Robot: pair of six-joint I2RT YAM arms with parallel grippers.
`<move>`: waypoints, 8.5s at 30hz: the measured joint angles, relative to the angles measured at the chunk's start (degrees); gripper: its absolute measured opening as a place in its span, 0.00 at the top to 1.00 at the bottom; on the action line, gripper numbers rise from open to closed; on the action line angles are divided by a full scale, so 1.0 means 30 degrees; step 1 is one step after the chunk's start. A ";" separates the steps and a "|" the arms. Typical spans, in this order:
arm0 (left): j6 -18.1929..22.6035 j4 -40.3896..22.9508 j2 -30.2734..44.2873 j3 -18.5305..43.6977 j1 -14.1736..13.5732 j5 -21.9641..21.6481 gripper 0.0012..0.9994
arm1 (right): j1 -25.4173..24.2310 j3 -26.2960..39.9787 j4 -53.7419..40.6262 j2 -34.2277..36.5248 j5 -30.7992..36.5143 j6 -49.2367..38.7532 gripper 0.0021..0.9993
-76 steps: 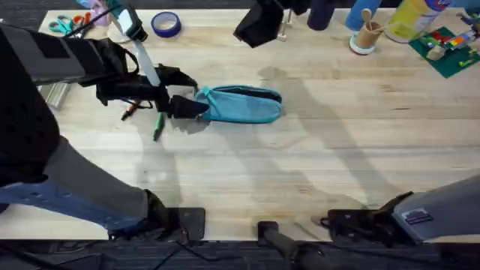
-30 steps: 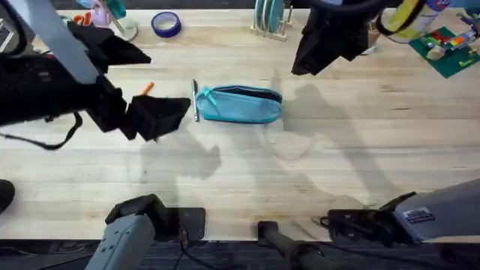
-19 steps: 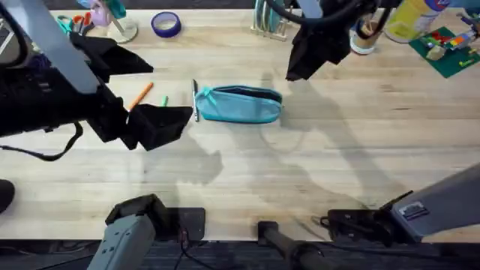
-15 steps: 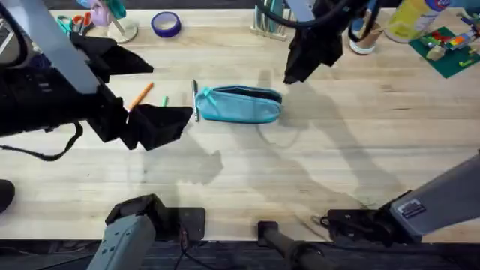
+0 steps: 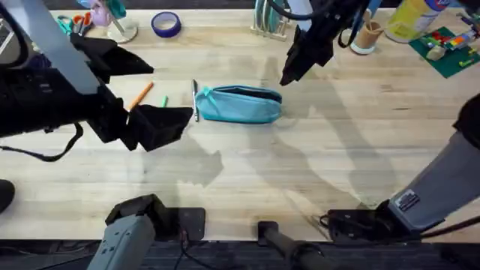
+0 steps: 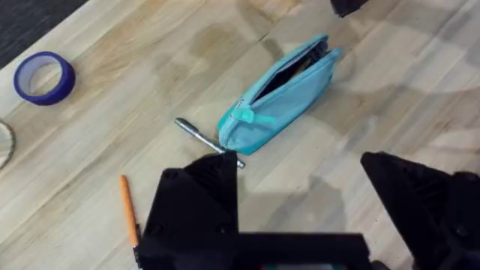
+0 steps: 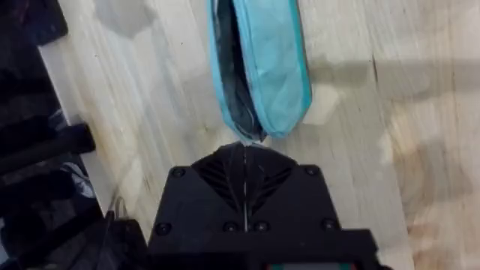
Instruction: Unzip the bag, pick up the pens from the table one at a time and place them inside, then zip the bag closed.
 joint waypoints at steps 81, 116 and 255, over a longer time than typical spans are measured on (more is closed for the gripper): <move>0.0000 -0.0246 0.0000 0.0000 0.0000 0.0000 0.01 | 0.1519 -0.2751 0.3076 0.1324 -0.1939 0.0724 0.00; -0.6676 0.2138 0.0000 0.0000 0.0000 -0.5761 0.01 | 0.1519 0.1911 -0.2669 -0.5146 0.7058 0.8374 0.00; -0.1428 0.5970 1.7457 0.5960 0.2907 -0.4700 0.96 | 0.0158 -0.7670 -0.1033 -1.6416 0.8506 1.2189 0.00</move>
